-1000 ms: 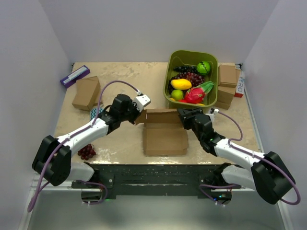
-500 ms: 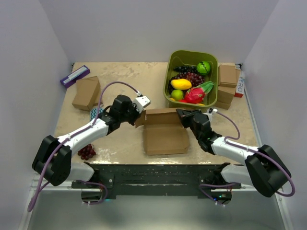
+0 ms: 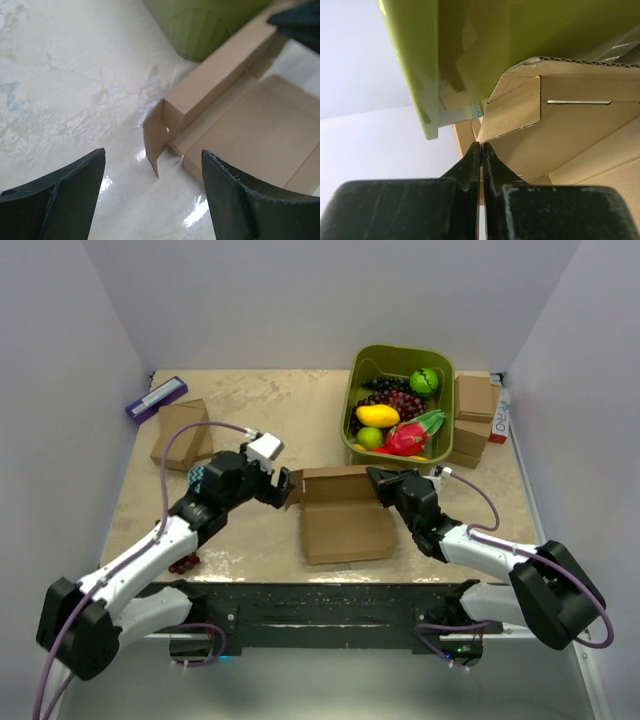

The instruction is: Fold the paper box

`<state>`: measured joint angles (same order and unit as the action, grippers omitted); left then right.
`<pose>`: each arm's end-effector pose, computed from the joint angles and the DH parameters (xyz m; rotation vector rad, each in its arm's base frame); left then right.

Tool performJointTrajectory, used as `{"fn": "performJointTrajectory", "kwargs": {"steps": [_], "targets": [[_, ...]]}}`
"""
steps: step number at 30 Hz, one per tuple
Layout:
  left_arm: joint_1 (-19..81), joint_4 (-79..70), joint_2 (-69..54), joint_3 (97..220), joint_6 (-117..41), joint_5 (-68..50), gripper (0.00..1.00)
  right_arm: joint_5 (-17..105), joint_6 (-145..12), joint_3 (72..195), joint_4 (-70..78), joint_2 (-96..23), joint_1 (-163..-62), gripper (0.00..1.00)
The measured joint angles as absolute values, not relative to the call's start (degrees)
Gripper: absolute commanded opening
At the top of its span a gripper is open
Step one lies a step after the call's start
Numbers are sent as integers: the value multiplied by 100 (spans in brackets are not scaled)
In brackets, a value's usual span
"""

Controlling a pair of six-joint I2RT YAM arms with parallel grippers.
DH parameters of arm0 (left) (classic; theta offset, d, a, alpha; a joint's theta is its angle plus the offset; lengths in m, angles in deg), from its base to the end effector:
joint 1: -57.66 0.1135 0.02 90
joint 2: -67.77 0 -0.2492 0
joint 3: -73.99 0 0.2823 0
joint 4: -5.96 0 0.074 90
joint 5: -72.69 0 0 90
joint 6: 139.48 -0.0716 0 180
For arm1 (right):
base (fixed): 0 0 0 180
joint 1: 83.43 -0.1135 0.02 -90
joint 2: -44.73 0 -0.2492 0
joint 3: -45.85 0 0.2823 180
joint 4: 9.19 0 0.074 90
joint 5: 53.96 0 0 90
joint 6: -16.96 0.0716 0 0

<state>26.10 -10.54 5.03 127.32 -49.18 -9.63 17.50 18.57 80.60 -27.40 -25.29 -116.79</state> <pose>0.2632 -0.1729 0.2255 0.6356 1.9521 -0.4848 0.2639 0.1465 0.1431 1.1967 1.6468 1.1725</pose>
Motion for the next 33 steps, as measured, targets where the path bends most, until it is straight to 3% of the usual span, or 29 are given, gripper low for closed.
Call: {"fn": "performJointTrajectory", "kwargs": {"steps": [6,14,22,33], "targets": [[2995,-284,1664,11593,-3404,-1953,82,1750,1857,8060,-2736,-2527,-11679,0],[3019,-18,956,10994,-2508,-2596,81,1747,1855,8057,-2650,-2457,-11679,0],[3021,1353,3,10802,-2741,-2051,73,1747,1850,8055,-2650,-2455,-11679,0],[2895,3097,-583,10500,-3336,-788,55,1745,1842,8055,-2650,-2455,-11679,0]]}}
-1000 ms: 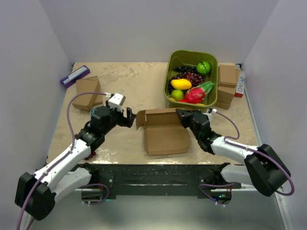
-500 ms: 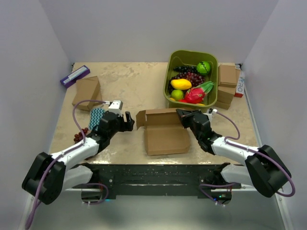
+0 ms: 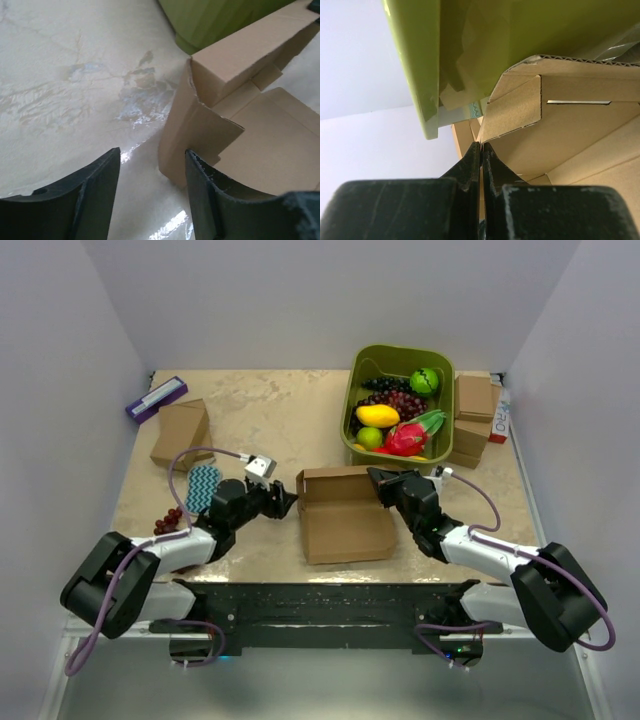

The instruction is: Fold the paper box

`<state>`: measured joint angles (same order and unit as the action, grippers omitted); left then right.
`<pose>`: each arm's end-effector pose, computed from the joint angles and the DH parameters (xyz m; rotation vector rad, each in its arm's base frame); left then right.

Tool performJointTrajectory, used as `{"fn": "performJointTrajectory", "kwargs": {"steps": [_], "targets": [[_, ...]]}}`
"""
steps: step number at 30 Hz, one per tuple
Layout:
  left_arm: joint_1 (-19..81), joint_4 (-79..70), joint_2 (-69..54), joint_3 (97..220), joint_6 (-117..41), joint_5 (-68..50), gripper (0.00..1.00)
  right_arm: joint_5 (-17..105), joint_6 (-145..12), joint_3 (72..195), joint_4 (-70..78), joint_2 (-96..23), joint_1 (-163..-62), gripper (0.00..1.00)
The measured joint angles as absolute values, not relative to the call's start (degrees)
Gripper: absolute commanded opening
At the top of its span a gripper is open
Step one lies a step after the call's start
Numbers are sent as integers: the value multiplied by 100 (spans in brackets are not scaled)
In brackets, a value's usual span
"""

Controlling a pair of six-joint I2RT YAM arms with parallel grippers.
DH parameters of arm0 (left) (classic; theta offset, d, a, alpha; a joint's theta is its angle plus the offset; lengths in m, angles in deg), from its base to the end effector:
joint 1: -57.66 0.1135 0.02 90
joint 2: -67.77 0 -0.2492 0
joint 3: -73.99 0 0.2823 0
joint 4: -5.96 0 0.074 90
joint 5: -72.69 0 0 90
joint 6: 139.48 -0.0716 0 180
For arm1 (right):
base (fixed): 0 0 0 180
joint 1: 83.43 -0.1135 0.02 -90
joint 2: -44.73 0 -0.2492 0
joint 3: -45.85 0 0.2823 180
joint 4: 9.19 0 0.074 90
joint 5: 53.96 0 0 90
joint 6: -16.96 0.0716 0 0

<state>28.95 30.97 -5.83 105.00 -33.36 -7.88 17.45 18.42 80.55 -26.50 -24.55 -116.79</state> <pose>0.2534 -0.1522 0.1178 0.3273 1.9044 -0.6855 0.2629 0.1458 0.1442 1.1956 1.6503 1.1670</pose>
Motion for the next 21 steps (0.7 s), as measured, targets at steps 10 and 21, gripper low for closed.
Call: {"fn": "performJointTrajectory", "kwargs": {"steps": [10,21], "targets": [[2763,3827,-806,10400,-3565,-253,47,1743,1824,8055,-2652,-2463,-11675,0],[2643,4474,-1339,10404,-3690,-124,42,1739,1800,8055,-2650,-2463,-11673,0]]}}
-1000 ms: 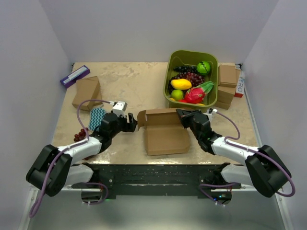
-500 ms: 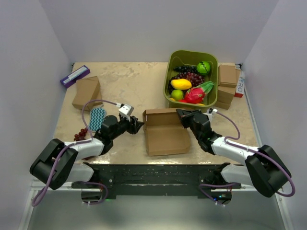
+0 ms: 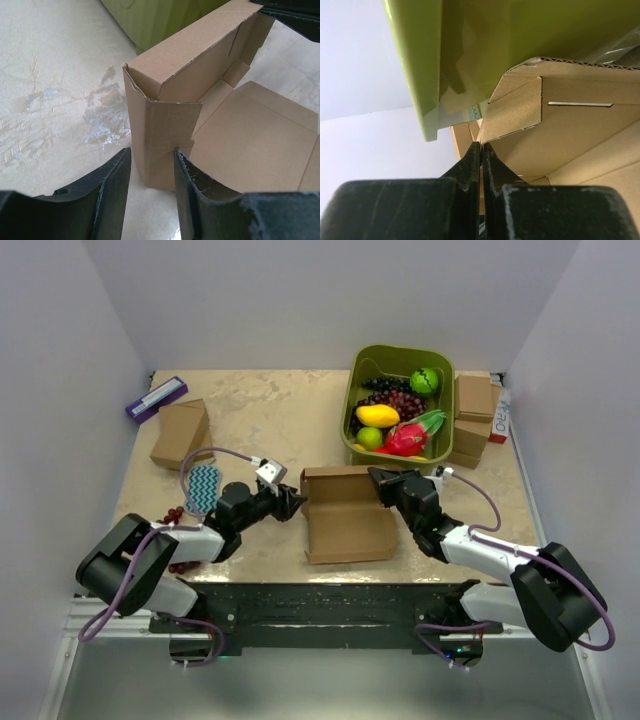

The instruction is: Fold the paper box

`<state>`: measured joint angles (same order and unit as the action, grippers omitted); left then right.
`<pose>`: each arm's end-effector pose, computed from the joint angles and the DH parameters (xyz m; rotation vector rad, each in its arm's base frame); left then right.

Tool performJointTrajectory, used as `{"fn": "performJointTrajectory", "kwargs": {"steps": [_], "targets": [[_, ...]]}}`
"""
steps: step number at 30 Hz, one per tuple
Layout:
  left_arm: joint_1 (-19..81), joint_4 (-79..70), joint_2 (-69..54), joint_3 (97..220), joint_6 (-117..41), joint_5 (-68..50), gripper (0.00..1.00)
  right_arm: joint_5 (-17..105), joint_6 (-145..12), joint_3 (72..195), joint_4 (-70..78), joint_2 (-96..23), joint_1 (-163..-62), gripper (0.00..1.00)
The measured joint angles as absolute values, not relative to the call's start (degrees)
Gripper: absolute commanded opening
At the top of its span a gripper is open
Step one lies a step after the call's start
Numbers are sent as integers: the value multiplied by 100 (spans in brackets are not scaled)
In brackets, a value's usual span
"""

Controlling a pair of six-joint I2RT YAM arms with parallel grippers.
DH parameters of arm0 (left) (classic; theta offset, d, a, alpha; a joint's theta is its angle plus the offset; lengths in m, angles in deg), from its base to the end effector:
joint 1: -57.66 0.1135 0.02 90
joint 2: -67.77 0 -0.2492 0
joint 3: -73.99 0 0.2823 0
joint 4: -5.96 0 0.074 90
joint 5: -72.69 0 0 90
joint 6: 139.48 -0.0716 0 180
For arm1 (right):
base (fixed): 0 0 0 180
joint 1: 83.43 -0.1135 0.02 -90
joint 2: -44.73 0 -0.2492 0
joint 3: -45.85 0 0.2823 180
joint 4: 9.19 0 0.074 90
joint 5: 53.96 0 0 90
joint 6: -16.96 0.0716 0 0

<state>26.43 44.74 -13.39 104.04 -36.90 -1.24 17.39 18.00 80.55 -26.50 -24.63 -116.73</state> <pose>0.2449 -0.1717 0.1095 0.5037 1.7789 -0.7923 0.2631 0.1454 0.1439 1.1902 1.6530 1.1598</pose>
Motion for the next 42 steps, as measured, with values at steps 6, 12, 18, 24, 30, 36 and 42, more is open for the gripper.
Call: {"fn": "performJointTrajectory", "kwargs": {"steps": [6,12,18,24,30,36,42], "targets": [[2447,4839,-1597,10454,-3712,-486,38,1699,1796,8053,-2648,-2463,-11655,0],[2335,5217,-1930,10548,-3729,-642,42,1658,1772,8053,-2646,-2463,-11638,0],[2335,5477,-2231,10693,-3819,-530,41,1594,1737,8053,-2646,-2466,-11614,0],[2355,5707,-2458,10774,-3889,-543,27,1551,1708,8049,-2648,-2466,-11599,0],[2425,5901,-2686,10872,-3974,-552,16,1527,1680,8049,-2652,-2468,-11574,0],[2488,6113,-2876,10935,-3963,-482,37,1476,1667,8049,-2718,-2529,-11566,0],[2635,6212,-2933,10942,-3957,-198,46,1485,1625,8049,-2733,-2540,-11568,0]]}}
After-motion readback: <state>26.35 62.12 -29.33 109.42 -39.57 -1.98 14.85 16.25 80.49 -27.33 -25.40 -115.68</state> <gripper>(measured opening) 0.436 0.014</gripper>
